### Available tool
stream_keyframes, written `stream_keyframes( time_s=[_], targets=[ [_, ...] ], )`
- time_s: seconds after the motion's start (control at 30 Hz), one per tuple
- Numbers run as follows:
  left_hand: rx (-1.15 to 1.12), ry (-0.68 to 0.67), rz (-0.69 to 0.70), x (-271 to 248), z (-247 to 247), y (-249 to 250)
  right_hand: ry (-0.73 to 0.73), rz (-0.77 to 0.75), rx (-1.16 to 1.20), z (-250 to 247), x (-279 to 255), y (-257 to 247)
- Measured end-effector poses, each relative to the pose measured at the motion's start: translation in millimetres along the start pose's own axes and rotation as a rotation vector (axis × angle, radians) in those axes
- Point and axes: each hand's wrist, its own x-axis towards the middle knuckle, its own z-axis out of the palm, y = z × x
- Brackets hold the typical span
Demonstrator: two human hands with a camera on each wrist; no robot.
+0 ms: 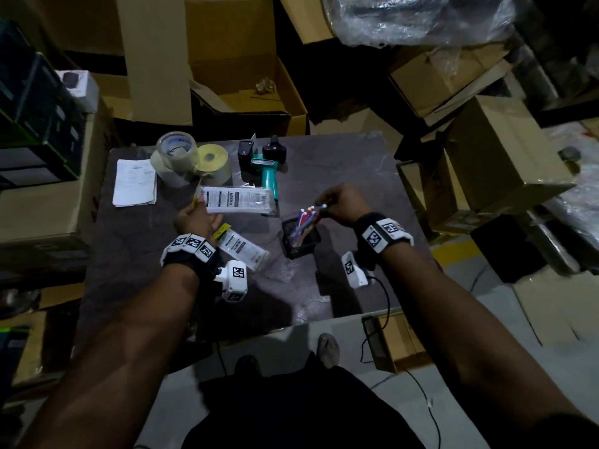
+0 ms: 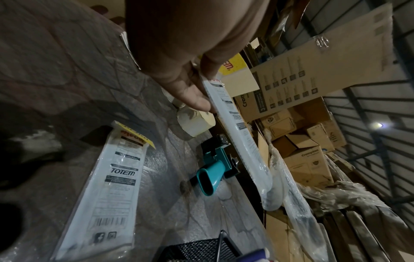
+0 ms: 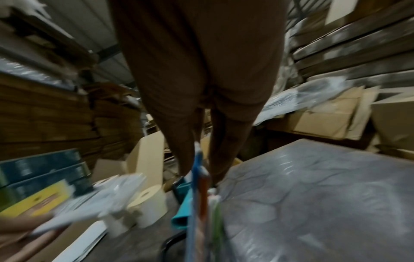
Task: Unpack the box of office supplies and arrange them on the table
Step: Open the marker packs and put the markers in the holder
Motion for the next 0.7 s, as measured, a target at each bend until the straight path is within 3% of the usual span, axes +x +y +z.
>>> stream_keyframes(
  time_s=[0.13, 0.3, 0.4, 0.53, 0.7],
  targets=[
    [0.041, 0.007, -0.005, 3.1, -11.7, 9.0, 0.088, 0.042, 0.049, 24.7, 6.4, -22.1],
    [0.074, 0.074, 0.016, 11.4, -46.5, 19.2, 0.206, -0.078, 0.165, 47.6, 1.5, -52.9],
    [0.065, 0.093, -0.01, 9.9, -69.9, 20.1, 0.056, -0.075, 0.228, 81.0, -2.1, -68.7],
    [0.084, 0.053, -0.082, 8.2, -104.4, 21.2, -0.128, 0.011, -0.063, 141.3, 3.7, -60.6],
    [0.14, -0.019, -0.211, 19.2, -151.6, 27.4, -0.131, 0.228, -0.252, 194.6, 8.7, -40.3]
  ],
)
